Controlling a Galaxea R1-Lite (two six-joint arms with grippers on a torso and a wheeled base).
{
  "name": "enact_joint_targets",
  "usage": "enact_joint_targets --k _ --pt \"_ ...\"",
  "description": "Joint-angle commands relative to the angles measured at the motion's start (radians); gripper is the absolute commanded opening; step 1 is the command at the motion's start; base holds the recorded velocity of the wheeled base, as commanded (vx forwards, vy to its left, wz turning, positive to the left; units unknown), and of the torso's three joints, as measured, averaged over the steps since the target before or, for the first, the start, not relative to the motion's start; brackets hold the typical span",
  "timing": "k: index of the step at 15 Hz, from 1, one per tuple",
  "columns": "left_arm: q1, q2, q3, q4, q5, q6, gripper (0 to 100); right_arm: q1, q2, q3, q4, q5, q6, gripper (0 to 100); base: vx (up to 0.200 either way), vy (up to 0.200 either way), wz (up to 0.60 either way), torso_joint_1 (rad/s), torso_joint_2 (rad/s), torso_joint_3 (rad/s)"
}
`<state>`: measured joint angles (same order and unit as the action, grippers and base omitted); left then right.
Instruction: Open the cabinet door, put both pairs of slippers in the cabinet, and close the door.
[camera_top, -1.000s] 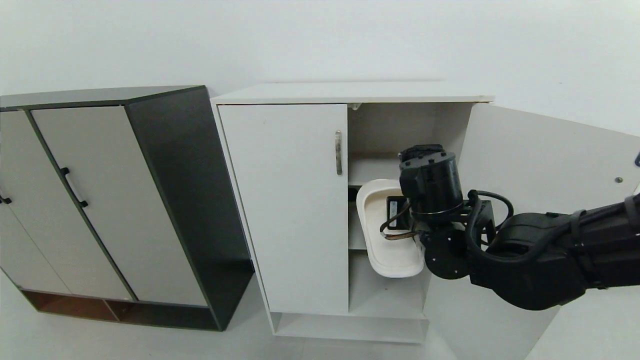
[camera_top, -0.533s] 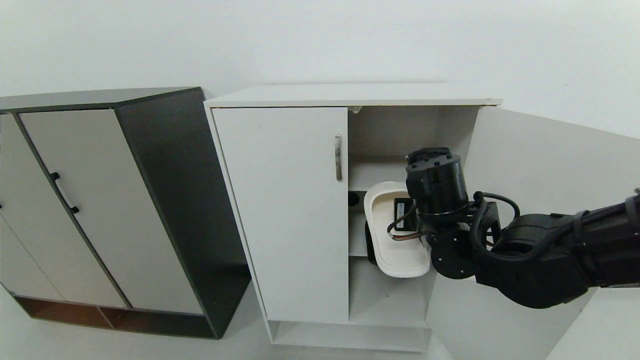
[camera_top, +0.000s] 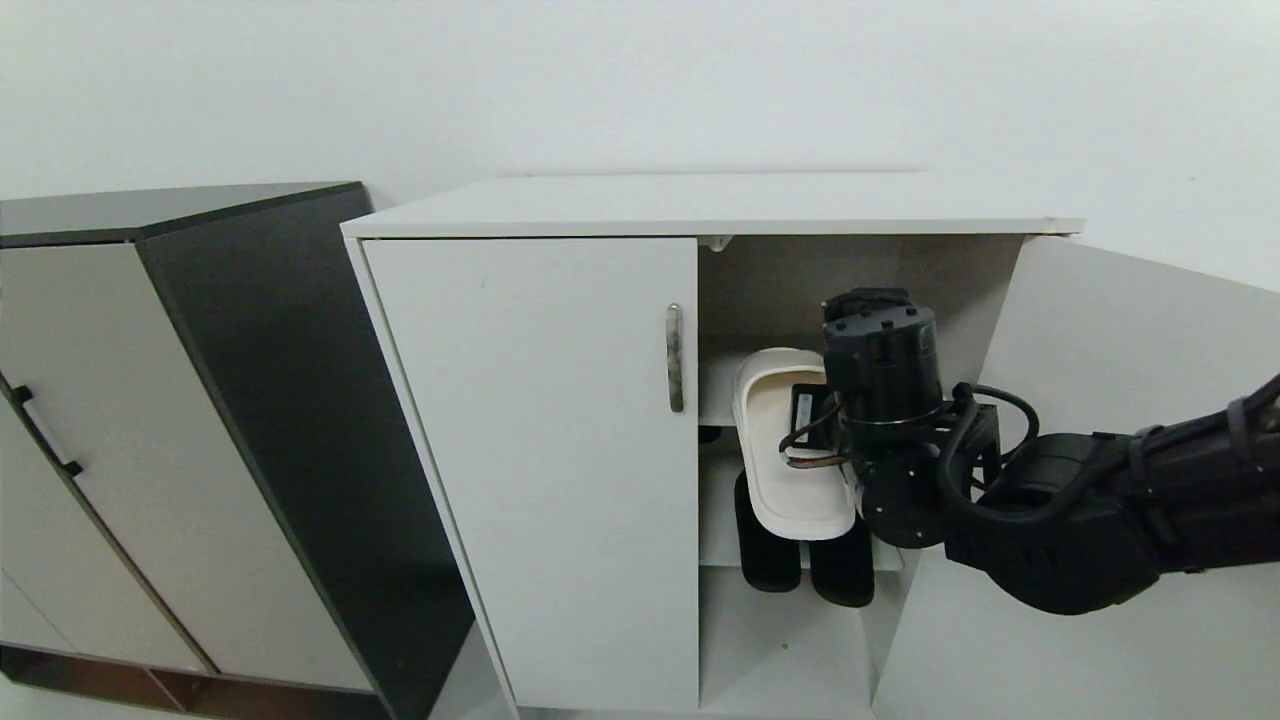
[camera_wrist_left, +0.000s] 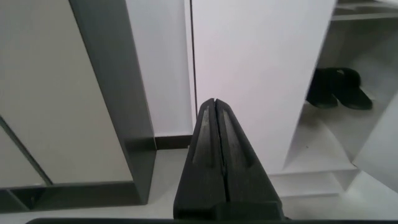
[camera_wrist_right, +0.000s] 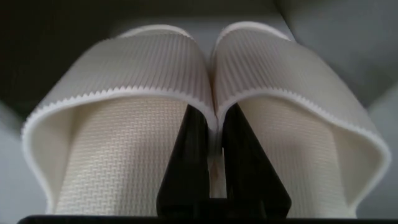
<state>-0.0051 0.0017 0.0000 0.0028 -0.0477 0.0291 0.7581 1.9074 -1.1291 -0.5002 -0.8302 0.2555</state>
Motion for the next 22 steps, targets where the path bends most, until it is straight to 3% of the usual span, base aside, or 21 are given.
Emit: enact_joint_targets --k 1,5,13,19,22 --pt "0.001 0.000 0.000 -0.001 0.000 0.000 0 -0.008 0.022 0.012 -0.029 0.000 -0.012 0 0.000 0.000 0.00 0.000 0.00 0.000" --pt "0.002 0.000 0.000 -0.001 0.002 -0.008 0 -0.057 0.101 -0.037 -0.087 0.062 -0.068 0 0.000 0.000 0.00 0.000 0.00 0.000" --pt "0.001 0.000 0.000 -0.001 0.003 -0.008 0 -0.129 0.266 -0.293 -0.069 0.091 -0.159 0 0.000 0.000 0.00 0.000 0.00 0.000" --pt "0.001 0.000 0.000 -0.001 0.023 -0.009 0 -0.169 0.351 -0.523 0.089 0.115 -0.134 0 0.000 0.000 0.00 0.000 0.00 0.000" --pt "0.001 0.000 0.000 -0.001 0.025 -0.009 0 -0.175 0.360 -0.557 0.129 0.118 -0.119 0 0.000 0.000 0.00 0.000 0.00 0.000"
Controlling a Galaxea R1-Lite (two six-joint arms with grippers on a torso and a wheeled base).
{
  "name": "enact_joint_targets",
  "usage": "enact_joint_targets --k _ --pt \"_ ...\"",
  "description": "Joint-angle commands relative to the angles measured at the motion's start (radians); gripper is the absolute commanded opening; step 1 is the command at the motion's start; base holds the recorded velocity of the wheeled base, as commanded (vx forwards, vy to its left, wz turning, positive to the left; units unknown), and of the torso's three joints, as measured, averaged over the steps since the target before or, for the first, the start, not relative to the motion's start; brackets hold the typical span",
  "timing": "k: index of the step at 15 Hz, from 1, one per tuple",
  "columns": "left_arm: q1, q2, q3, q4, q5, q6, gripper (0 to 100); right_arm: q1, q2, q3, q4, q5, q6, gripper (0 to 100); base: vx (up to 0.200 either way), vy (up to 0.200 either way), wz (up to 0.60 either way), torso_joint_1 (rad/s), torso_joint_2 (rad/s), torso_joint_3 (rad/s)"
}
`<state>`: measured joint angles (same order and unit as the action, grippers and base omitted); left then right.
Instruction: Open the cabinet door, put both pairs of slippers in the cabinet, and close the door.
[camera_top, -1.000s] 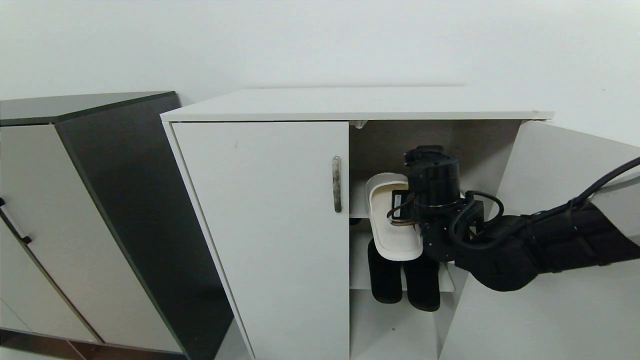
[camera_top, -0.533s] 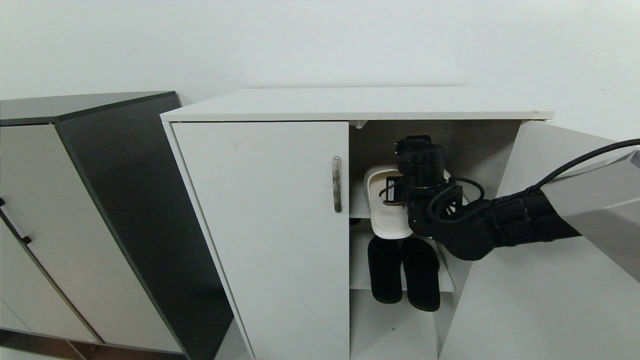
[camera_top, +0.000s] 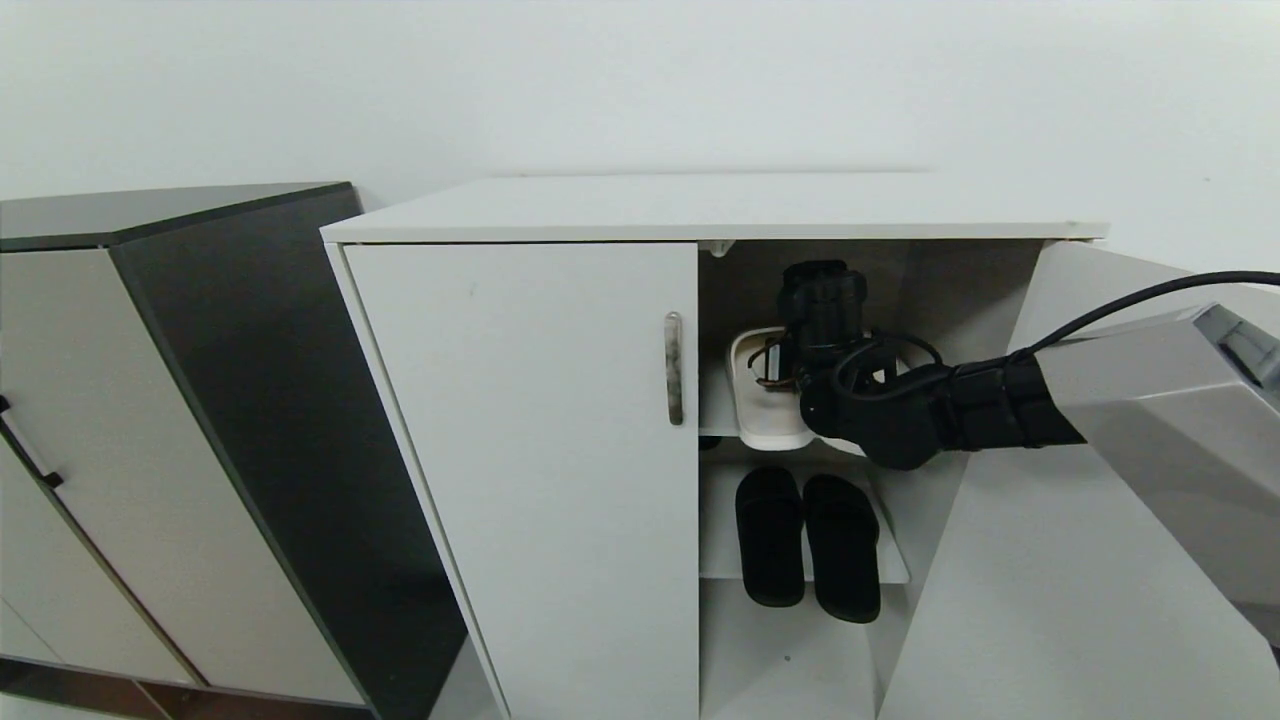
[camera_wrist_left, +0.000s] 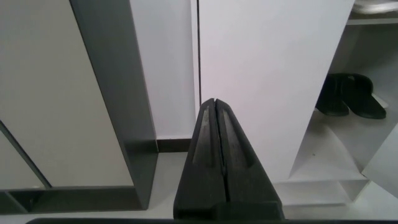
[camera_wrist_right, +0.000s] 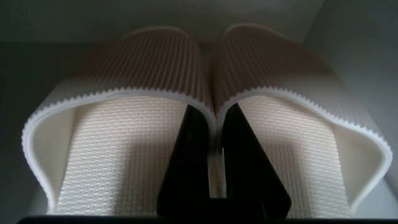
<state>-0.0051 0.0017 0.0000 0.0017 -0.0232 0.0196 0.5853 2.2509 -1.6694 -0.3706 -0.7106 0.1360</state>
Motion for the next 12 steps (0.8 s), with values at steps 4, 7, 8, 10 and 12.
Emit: enact_joint_targets --k 4,7,8,10,12 --pt "0.001 0.000 0.000 0.000 0.000 0.000 0 -0.012 0.027 -0.029 0.001 0.000 0.001 0 0.000 0.000 0.00 0.000 0.00 0.000" --pt "0.001 0.000 0.000 0.000 -0.001 0.000 0 -0.024 0.039 -0.027 0.001 0.000 0.001 0 0.000 0.000 0.00 0.000 0.00 0.000" --pt "0.001 0.000 0.000 0.000 -0.001 0.000 0 -0.025 0.042 -0.027 0.001 0.000 0.001 0 0.000 0.000 0.00 0.000 0.00 0.000" --pt "0.001 0.000 0.000 0.000 0.000 0.000 0 -0.025 0.042 -0.026 0.001 0.000 0.001 0 0.000 0.000 0.00 0.000 0.00 0.000" --pt "0.001 0.000 0.000 0.000 0.000 0.002 0 -0.025 0.047 -0.026 0.001 -0.001 -0.001 0 0.000 0.000 0.00 0.000 0.00 0.000"
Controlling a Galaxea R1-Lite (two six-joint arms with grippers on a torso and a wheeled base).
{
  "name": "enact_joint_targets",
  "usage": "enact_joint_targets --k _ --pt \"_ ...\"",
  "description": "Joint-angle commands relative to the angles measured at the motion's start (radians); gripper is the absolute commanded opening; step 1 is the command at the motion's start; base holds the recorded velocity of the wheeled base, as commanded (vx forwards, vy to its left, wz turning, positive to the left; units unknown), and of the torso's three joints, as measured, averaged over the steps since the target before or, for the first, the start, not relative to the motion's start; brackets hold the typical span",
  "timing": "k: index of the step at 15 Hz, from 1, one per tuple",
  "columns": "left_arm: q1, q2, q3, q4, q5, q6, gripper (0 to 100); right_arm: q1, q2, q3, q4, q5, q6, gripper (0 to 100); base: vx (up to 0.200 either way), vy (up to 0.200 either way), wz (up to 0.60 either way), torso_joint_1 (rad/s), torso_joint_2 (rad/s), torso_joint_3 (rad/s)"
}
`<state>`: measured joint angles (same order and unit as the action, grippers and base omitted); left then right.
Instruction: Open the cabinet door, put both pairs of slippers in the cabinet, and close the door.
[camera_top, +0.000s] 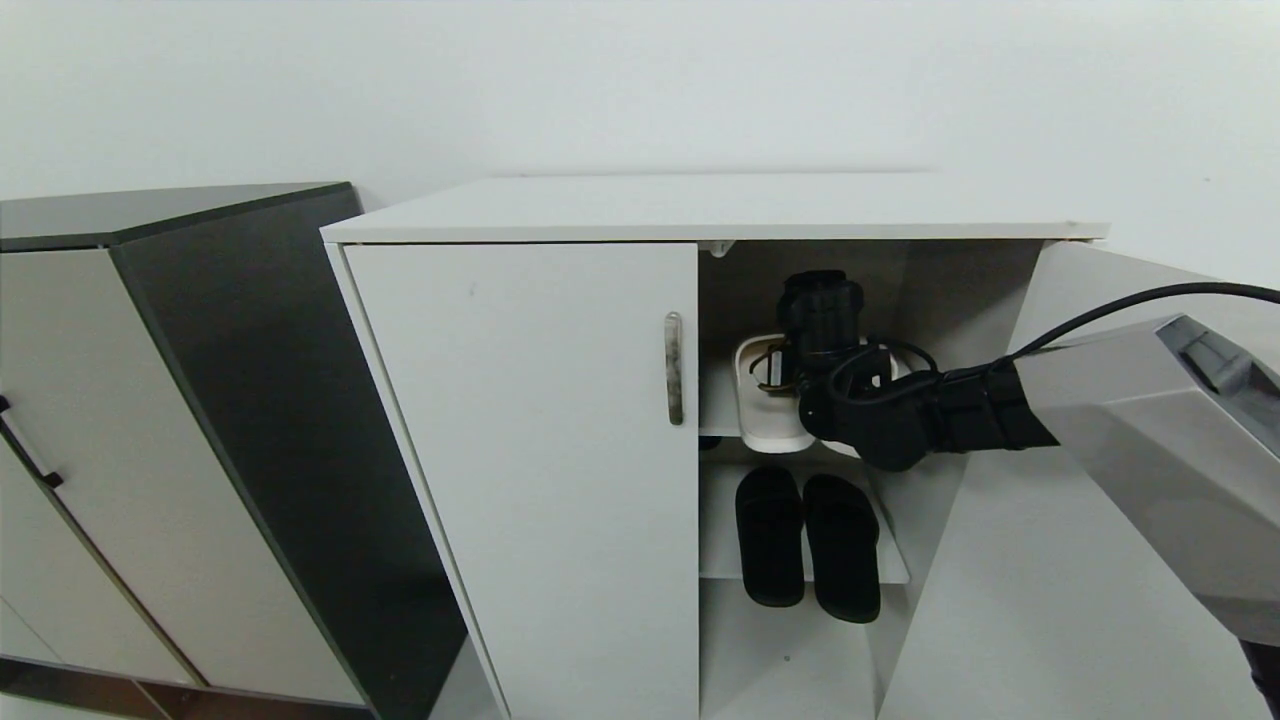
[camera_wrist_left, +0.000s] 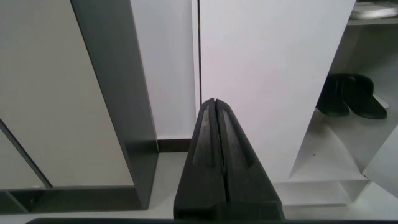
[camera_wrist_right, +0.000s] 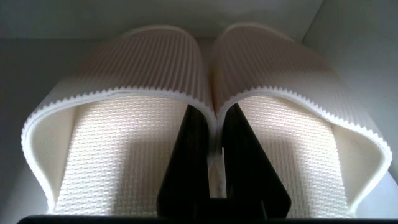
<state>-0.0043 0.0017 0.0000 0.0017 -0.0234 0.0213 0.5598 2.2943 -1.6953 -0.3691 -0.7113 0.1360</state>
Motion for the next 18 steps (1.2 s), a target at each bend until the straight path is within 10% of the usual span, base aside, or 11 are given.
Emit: enact_joint_targets --k 1,4,5,11,18 --pt "0.000 0.000 0.000 0.000 -0.001 -0.001 0 0.000 0.004 0.005 -0.001 0.000 0.001 0 0.000 0.000 0.00 0.000 0.00 0.000" --pt "0.000 0.000 0.000 0.000 0.000 -0.001 0 0.003 0.004 0.009 -0.001 0.000 0.001 0 0.000 0.000 0.00 0.000 0.00 0.000" --pt "0.000 0.000 0.000 0.000 0.000 -0.001 0 0.003 0.004 0.009 -0.001 0.000 0.001 100 0.000 0.000 0.00 0.000 0.00 0.000" --pt "0.000 0.000 0.000 0.000 0.000 0.000 0 0.061 -0.150 0.224 -0.043 -0.011 0.002 100 0.000 0.000 0.00 0.000 0.00 0.000" --pt "0.000 0.000 0.000 0.000 -0.006 0.000 0 0.259 -0.467 0.783 -0.321 -0.079 0.001 100 0.000 0.000 0.00 0.000 0.00 0.000"
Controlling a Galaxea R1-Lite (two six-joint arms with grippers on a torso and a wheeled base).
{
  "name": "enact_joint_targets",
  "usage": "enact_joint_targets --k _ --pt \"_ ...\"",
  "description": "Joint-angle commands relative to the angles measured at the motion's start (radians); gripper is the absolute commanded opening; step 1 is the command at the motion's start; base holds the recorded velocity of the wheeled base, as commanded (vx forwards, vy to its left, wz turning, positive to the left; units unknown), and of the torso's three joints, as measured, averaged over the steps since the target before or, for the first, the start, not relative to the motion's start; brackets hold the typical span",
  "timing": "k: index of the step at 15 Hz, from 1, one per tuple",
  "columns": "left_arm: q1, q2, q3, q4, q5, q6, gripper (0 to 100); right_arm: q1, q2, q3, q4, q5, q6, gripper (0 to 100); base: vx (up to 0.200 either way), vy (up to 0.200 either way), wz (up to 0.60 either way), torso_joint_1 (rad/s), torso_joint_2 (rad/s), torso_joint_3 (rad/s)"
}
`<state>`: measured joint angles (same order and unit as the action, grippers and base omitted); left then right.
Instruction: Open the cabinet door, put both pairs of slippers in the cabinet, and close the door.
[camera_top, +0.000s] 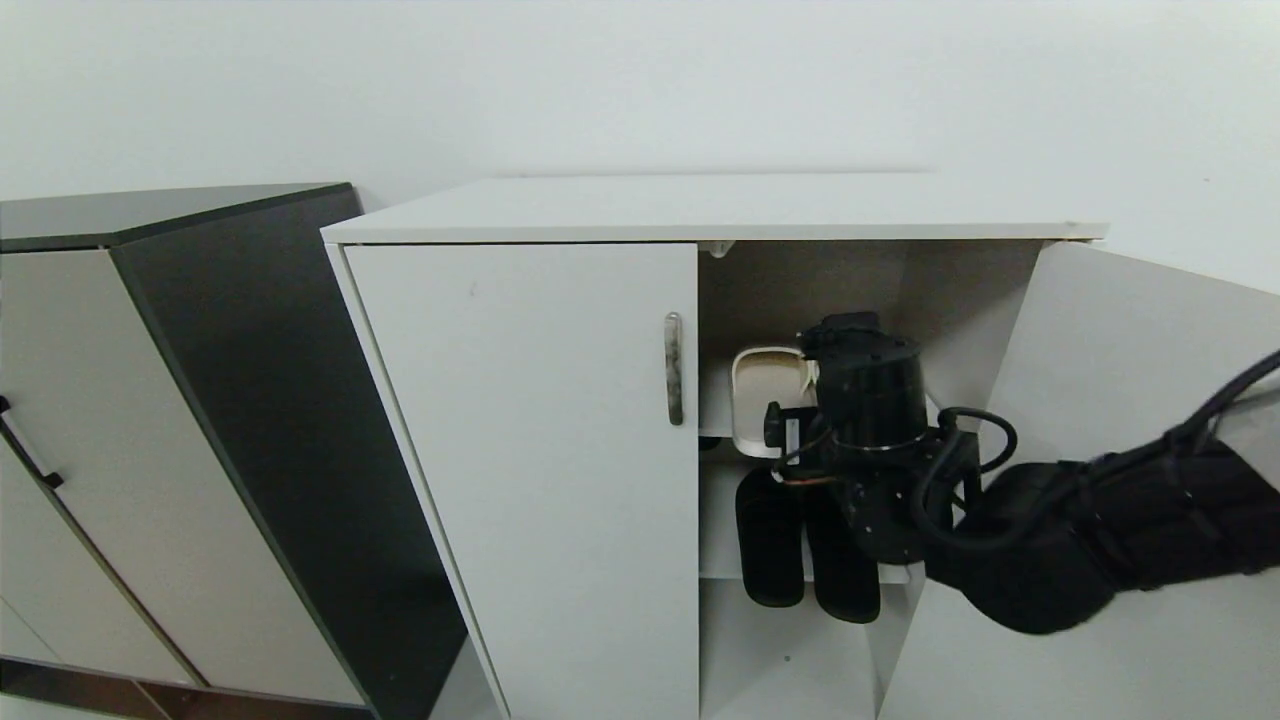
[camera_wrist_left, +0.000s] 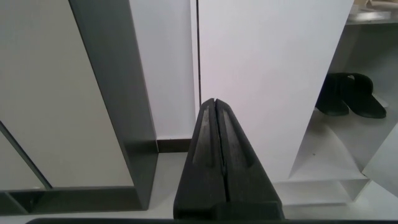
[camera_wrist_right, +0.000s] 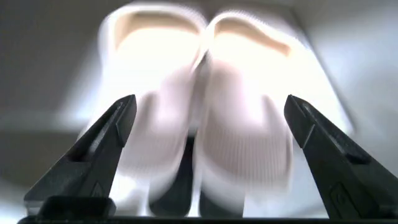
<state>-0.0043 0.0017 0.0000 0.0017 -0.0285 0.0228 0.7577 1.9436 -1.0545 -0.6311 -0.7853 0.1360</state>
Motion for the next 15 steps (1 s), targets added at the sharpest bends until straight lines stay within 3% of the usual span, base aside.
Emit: enact_joint_targets --k 1,2,3,15 --pt "0.000 0.000 0.000 0.000 -0.001 0.000 0 0.072 -0.132 0.199 -0.099 -0.005 0.002 100 0.000 0.000 0.00 0.000 0.00 0.000" --pt "0.000 0.000 0.000 0.000 -0.001 -0.001 0 0.077 -0.135 0.245 -0.141 -0.003 0.002 100 0.000 0.000 0.00 0.000 0.00 0.000" --pt "0.000 0.000 0.000 0.000 -0.002 0.000 0 0.077 -0.130 0.268 -0.176 -0.002 -0.001 0 0.000 0.000 0.00 0.000 0.00 0.000" --pt "0.000 0.000 0.000 0.000 -0.002 0.000 0 0.098 -0.028 0.304 -0.295 0.017 -0.001 0 0.000 0.000 0.00 0.000 0.00 0.000"
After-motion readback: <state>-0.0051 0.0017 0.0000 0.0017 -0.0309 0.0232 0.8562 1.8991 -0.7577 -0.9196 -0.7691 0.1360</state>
